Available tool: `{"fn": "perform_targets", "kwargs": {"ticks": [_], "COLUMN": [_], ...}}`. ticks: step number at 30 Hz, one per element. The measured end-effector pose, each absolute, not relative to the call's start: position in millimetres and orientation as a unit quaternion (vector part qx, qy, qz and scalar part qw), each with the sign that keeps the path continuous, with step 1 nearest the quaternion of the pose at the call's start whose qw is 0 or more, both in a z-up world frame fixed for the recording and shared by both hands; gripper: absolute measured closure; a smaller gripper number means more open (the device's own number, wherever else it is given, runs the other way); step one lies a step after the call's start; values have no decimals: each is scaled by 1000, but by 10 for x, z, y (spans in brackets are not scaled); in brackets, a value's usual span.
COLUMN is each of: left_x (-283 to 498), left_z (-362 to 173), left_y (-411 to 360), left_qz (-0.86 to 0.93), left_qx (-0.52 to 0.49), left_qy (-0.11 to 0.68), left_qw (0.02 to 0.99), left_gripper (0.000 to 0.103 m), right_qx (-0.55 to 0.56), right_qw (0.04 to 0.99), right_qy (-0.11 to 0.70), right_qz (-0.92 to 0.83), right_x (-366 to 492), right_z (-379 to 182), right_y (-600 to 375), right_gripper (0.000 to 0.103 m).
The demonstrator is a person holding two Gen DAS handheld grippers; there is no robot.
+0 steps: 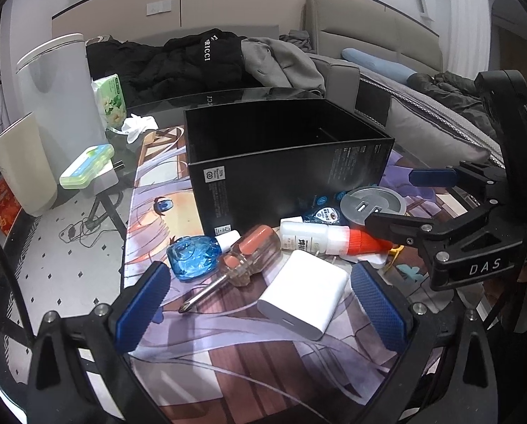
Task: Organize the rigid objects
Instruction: 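Grasp the grey round USB socket with the right tool while the left tool approaches the white charger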
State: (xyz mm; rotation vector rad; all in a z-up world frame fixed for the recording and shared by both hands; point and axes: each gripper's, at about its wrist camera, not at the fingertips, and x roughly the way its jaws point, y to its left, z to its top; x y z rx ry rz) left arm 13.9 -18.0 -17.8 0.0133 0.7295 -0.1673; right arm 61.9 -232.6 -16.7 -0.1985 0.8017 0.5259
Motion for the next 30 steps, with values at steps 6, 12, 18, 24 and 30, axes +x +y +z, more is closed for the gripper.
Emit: {"fn": "perform_targets", "kwargs": {"ticks": [6, 12, 18, 24, 30], "left_x": [92, 72, 126, 153, 147], "left_z": [-162, -175, -229, -268, -275], "left_y": [-175, -206, -229, -273, -298], "left_qz": [-93, -112, -118, -112, -108], "left_qx": [12, 20, 18, 22, 27], "left_qy": [356, 361, 374, 379, 378], "left_qw": [930, 926, 920, 918, 919], "left_gripper": [3, 12, 20, 27, 32], "right_qx": [-116, -129, -137, -133, -157], "right_qw": [877, 864, 860, 858, 857], "right_qy": [389, 402, 403, 409, 405], "right_qz": [258, 272, 280, 280, 277], "right_x": [649, 674, 683, 738, 722], "right_z": [-147, -144, -163, -202, -270], "right_y": [-2319, -2361, -2353, -2323, -2244], "right_gripper": [0, 0, 0, 0, 7]}}
